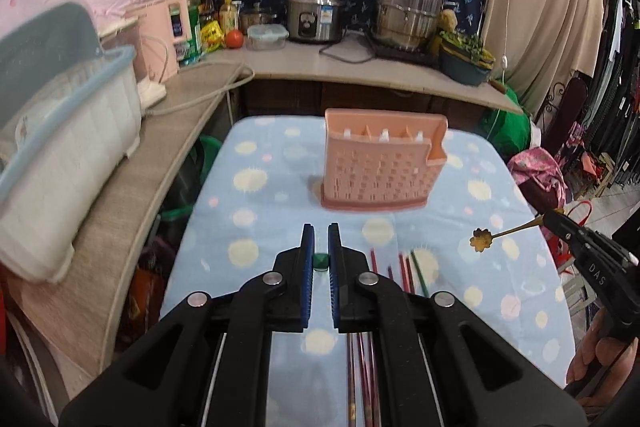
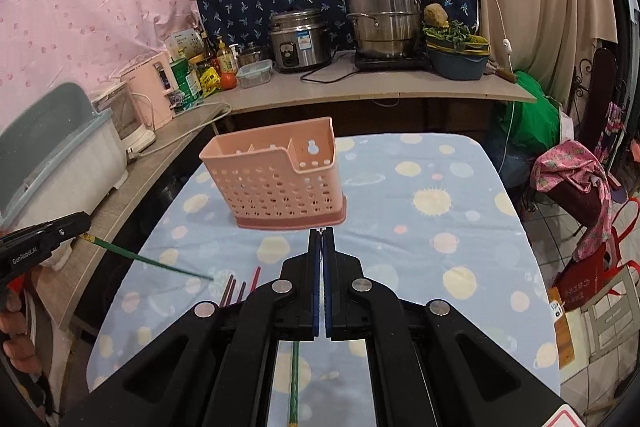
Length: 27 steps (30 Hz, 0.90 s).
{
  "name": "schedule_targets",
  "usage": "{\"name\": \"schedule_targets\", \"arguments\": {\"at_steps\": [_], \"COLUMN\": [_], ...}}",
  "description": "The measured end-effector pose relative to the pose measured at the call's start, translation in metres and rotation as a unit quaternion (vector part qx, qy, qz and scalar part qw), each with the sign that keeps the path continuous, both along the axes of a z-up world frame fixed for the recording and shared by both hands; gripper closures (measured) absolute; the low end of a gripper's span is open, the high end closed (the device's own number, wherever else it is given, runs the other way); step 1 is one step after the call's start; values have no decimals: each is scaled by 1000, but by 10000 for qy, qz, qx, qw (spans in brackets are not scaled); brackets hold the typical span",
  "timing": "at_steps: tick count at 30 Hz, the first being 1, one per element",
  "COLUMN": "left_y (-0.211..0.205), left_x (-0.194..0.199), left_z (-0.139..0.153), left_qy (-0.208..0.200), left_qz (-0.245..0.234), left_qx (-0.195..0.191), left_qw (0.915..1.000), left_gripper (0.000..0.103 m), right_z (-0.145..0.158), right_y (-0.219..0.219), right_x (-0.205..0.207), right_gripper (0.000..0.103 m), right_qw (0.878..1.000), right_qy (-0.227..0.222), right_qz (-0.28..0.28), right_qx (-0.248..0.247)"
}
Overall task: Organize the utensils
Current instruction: 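Lift the green chopstick and gold spoon and carry both over the pink basket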
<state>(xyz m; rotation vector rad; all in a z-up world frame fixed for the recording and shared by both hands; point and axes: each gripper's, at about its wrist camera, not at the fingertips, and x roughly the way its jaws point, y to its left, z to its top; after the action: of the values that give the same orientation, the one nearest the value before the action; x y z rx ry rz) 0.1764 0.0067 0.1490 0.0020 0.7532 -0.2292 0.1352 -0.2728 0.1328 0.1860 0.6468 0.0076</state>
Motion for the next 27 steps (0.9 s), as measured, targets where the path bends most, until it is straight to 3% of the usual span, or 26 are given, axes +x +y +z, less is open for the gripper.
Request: {"name": "schedule_targets", "arguments": {"at_steps": [8,16,22,27], "left_y": [-7,-22,-34,-45], "left_x": [45,84,115,139], "left_z": [75,148,153,128], "left_qy": [-626,-1444,-1635,-1502], "left_qz": [26,134,124,138], "left_qx": [-267,-497,-582,-479], "left_qw": [9977,9882,9847,9874], "left_gripper": [96,97,97,96], "right_z": [26,33,15,-5], "right_y": [-12,-17,-12,-8], "right_x": [65,126,155,165], "right_gripper": [101,101,101,101], "right_qw": [9996,9995,9998,9994], "right_qy": [-238,-197,40,272], "right_qz": [-74,-36,59,97], "right_qx": [99,257,210,182]}}
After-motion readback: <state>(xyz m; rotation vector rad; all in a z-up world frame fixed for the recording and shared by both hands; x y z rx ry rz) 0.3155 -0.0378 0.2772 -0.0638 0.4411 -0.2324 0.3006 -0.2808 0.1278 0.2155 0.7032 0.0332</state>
